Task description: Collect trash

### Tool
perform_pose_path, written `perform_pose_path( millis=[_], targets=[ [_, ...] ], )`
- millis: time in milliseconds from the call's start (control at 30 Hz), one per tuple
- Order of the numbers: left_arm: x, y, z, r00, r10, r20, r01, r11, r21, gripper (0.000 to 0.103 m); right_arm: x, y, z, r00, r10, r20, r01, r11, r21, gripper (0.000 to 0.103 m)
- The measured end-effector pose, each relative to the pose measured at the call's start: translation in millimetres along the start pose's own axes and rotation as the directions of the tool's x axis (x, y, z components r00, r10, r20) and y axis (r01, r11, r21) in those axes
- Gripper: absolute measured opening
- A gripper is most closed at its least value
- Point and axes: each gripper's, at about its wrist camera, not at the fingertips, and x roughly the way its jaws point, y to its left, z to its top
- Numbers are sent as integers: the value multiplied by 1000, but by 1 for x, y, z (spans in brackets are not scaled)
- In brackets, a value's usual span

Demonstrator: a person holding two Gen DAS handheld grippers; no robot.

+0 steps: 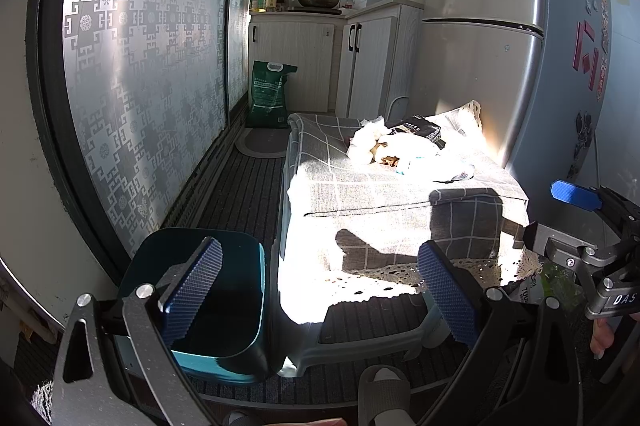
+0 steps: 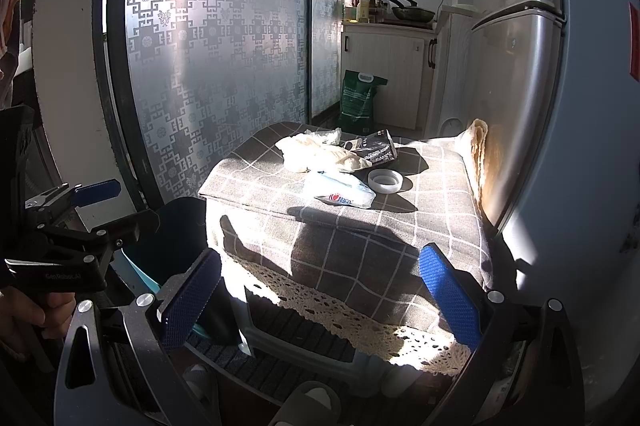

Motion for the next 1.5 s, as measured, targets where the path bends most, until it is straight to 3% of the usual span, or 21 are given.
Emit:
perform_pose_path(
  millis=[700,1100,1500],
  targets=[
    [0,2,-1,1000,3,-2,-3,1000,-4,100,-1,0,1,1000,2,1,-2,1000,0,100],
    [-7,19,21,1000,-17,2,17,999,-35,100,-12,-10,29,997,74,-28,-73,997,33,100],
    [7,15,60,998,-40,-38,41,999,29,86,1,-26,52,989,117,-87,-114,993,40,100]
  ],
)
